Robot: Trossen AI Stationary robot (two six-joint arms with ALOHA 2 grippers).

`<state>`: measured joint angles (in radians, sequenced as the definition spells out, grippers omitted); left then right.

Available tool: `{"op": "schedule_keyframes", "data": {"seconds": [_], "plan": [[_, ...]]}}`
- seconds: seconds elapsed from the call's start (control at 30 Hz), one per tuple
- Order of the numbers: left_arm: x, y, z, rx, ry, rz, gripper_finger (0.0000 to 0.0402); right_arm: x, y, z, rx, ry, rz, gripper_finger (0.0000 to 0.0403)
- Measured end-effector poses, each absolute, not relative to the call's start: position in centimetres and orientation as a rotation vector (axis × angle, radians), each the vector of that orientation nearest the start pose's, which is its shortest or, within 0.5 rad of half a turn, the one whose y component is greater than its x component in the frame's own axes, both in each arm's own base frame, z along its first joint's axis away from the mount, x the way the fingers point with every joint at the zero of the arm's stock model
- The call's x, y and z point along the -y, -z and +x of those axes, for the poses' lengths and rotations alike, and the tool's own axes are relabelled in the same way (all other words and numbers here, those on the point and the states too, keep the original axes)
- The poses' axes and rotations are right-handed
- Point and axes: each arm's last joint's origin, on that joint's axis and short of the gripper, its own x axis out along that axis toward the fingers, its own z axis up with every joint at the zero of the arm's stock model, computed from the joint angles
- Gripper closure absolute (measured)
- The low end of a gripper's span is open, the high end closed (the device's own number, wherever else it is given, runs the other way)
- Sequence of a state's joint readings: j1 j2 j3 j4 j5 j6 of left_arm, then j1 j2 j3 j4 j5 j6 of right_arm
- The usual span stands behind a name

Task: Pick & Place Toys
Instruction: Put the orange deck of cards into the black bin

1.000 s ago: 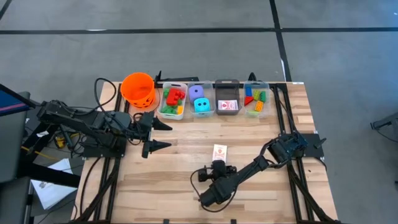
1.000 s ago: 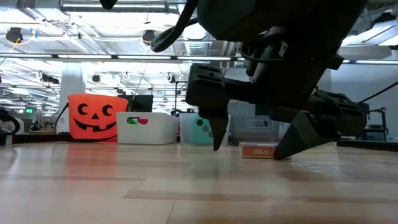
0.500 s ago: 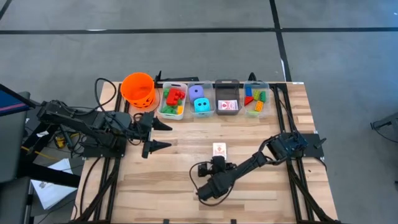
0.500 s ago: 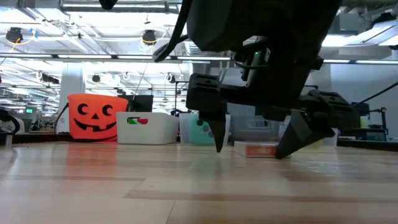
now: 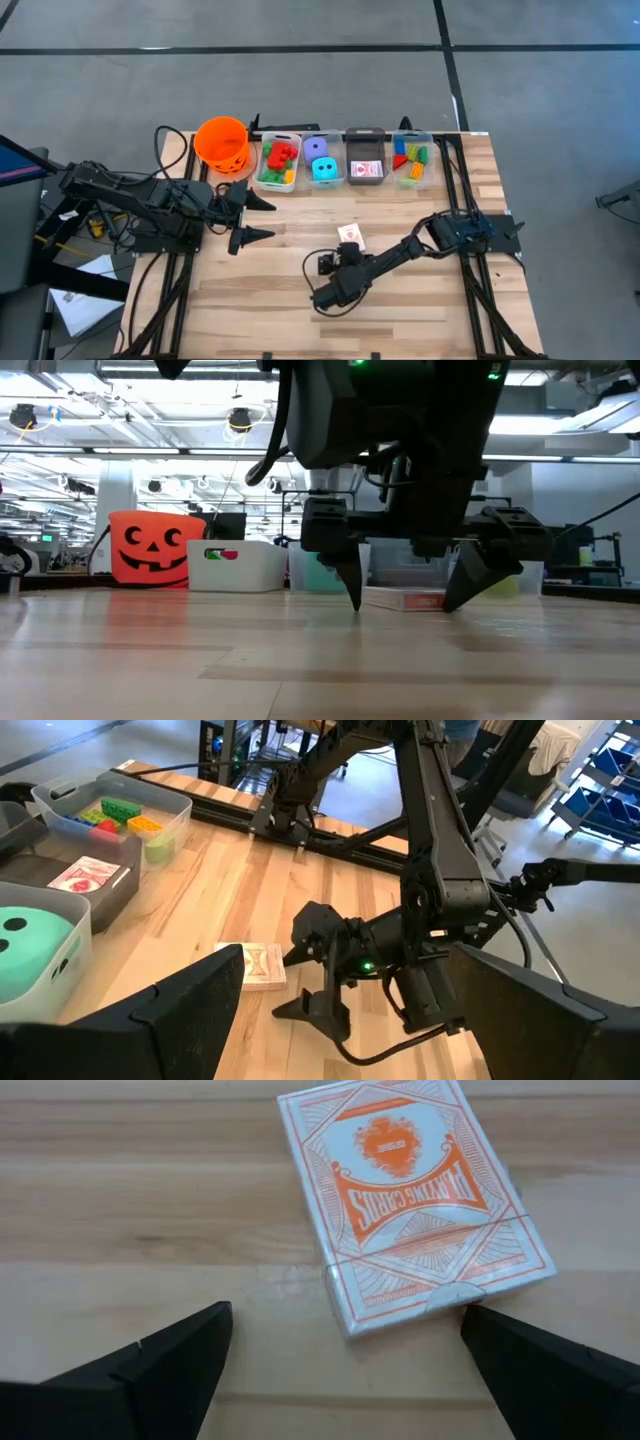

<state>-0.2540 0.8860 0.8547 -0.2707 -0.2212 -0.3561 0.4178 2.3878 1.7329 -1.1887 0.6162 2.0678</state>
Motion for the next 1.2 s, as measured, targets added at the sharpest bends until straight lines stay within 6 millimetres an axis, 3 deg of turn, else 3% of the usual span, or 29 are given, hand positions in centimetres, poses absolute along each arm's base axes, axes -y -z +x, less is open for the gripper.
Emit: {"op": "schedule_keyframes", "data": {"seconds": [0.23, 0.63, 0.77, 0.93, 1.2], "plan": [[4.2, -33.2, 18.7, -0.295, -0.020, -0.282, 0.0059, -14.6, -9.4, 39.3, -0.685, 1.455, 0.756, 0.0034], [4.2, -33.2, 18.7, -0.295, -0.020, -0.282, 0.0059, -14.2, -9.5, 39.4, -0.692, 1.476, 0.778, 0.0200], [4.2, -33.2, 18.7, -0.295, -0.020, -0.282, 0.0059, -15.0, -9.7, 39.4, -0.681, 1.457, 0.779, 0.0233], [4.2, -33.2, 18.7, -0.295, -0.021, -0.282, 0.0059, -16.9, -9.8, 38.8, -0.635, 1.439, 0.806, 0.0219], [4.1, -32.7, 18.5, -0.346, -0.032, -0.268, 0.0059, -18.8, -10.0, 38.2, -0.632, 1.376, 0.803, 0.0111]]}}
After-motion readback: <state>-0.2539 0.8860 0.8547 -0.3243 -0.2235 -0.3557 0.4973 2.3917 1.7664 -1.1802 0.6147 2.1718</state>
